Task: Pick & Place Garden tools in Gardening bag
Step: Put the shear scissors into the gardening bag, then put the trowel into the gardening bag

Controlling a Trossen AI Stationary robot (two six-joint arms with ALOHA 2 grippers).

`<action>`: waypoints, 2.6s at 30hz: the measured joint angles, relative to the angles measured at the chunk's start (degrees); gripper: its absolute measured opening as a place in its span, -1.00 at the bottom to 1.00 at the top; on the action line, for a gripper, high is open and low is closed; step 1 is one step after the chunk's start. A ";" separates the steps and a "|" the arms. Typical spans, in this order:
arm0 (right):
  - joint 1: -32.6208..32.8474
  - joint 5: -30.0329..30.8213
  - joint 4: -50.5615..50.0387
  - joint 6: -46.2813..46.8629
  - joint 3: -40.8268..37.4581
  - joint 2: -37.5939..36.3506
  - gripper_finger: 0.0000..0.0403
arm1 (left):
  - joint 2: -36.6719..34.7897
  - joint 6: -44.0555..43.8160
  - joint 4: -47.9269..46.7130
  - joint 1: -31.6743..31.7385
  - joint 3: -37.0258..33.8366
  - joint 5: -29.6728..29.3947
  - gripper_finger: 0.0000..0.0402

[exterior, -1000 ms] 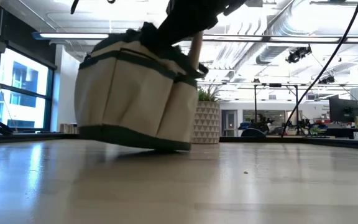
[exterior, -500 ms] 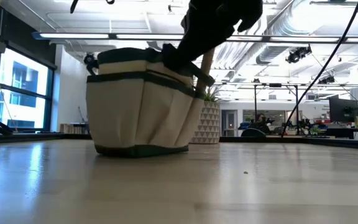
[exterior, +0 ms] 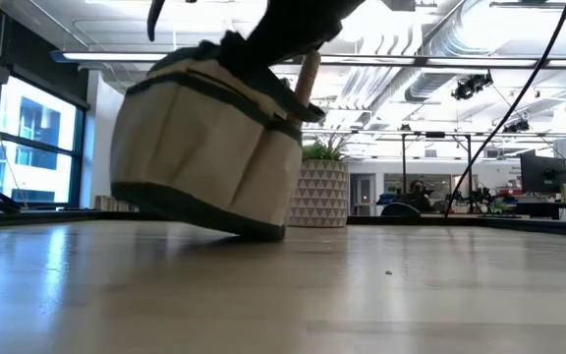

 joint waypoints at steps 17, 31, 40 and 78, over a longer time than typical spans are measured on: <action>-0.31 0.54 3.58 -1.16 0.00 0.00 -0.97 | 0.06 -2.92 0.73 4.11 -6.40 -0.42 -0.81; -0.35 1.98 4.24 -2.80 0.00 -2.27 -0.97 | 0.04 -10.64 0.75 3.65 -12.23 4.77 -0.81; -0.35 2.89 4.49 -2.69 0.00 -2.27 -0.97 | 0.04 -10.29 3.82 3.72 -13.25 10.77 -0.76; 2.59 -0.38 -6.73 4.63 0.00 -2.38 -0.93 | 0.02 17.10 10.78 0.71 -2.29 9.74 -0.19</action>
